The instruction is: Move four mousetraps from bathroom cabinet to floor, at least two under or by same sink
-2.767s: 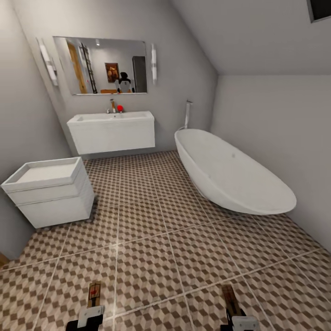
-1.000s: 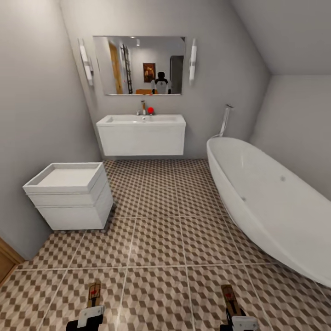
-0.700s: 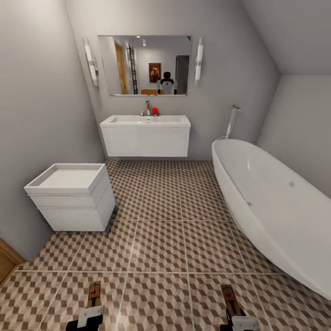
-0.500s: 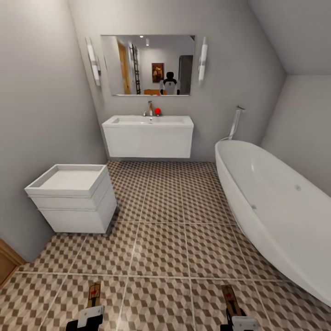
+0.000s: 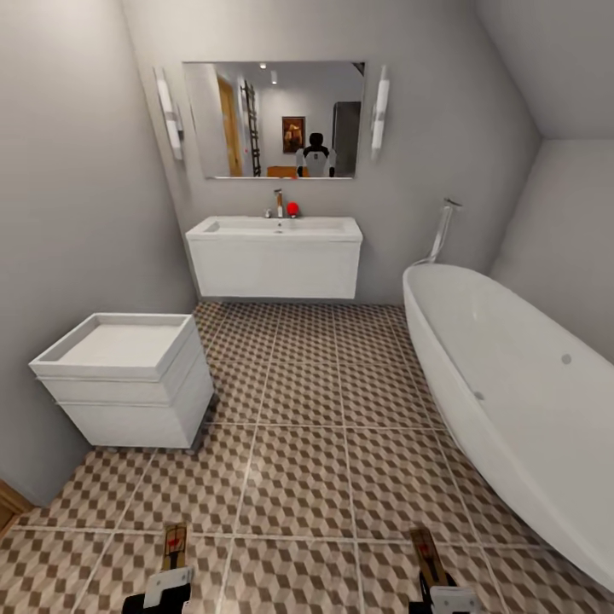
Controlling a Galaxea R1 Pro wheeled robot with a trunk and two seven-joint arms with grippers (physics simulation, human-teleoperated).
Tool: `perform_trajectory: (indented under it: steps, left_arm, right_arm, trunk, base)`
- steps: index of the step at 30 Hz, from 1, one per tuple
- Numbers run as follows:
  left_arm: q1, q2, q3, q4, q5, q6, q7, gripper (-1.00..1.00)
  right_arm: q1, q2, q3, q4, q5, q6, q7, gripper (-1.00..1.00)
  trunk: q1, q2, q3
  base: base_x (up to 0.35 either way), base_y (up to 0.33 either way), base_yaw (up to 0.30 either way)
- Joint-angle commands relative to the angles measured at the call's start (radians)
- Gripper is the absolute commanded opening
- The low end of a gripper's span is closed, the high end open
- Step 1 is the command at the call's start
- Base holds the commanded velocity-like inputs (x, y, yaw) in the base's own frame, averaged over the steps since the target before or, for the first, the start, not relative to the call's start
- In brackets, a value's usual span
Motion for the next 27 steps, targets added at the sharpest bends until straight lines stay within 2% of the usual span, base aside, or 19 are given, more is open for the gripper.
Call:
perform_trajectory:
  steps: [1,27]
  left_arm:
    - [-0.001,-0.001,-0.004,0.002,-0.009,-0.001,0.010,-1.00]
    - [-0.001,-0.001,-0.004,0.003,-0.009,-0.001,0.010,-1.00]
  right_arm:
    - [-0.001,0.000,0.008,0.001,0.001,-0.001,-0.010,-1.00]
    - [0.000,0.001,0.008,0.001,0.001,-0.001,-0.009,-1.00]
  trunk:
    - [0.000,0.000,-0.001]
    - [0.000,0.000,-0.001]
  base:
    - [0.257,0.000,0.000]
    - [0.282,0.000,0.000]
